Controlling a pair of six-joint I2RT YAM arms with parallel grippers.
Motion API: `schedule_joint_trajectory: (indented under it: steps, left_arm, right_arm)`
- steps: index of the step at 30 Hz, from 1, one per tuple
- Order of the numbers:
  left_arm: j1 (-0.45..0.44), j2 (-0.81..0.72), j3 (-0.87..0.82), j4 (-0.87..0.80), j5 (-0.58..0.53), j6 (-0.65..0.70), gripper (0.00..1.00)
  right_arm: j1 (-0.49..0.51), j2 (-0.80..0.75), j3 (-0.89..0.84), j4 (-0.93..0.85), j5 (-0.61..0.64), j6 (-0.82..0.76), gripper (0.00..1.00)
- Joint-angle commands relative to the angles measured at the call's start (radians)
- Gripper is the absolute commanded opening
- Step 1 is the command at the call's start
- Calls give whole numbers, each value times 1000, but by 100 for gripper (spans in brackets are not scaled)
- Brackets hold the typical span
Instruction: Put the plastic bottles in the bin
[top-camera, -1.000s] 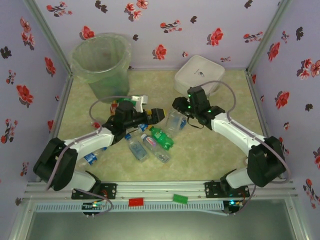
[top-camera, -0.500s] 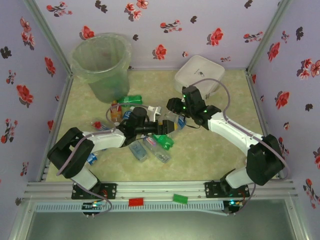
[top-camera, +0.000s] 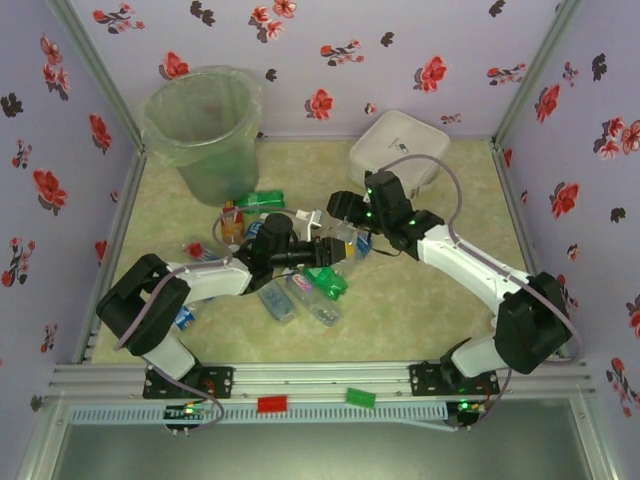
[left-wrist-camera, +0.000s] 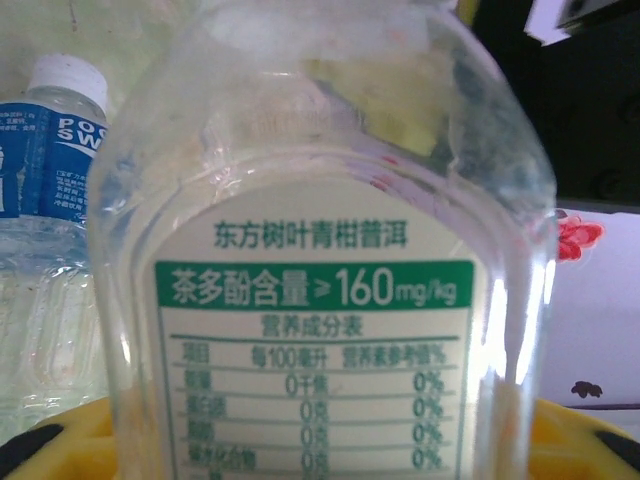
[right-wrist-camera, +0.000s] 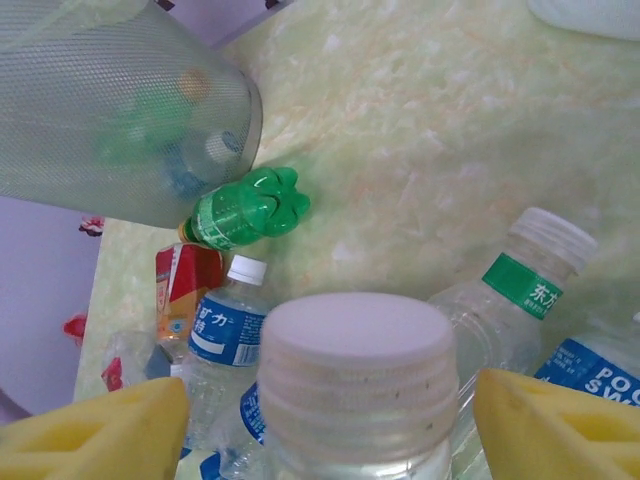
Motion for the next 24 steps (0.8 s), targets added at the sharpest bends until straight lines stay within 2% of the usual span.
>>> schedule_joint_trajectory:
  steps: [1,9,15,24]
  left_arm:
    - [24,-38,6,-53,-35,57,38]
    - [121,-174,122,-398,-153,270,37]
    - [223,-206,339,-667,-236,466,38]
    - [415,-67,807,-923,-240,644,39]
  right_arm:
    - [-17,-64,60,-70,63,-45,82]
    - [-91,-157,3,-126,155,-81,99]
    - [-95,-174,-97,-111,163,-57,100]
    - [-95,-187,-251,39,111,7,100]
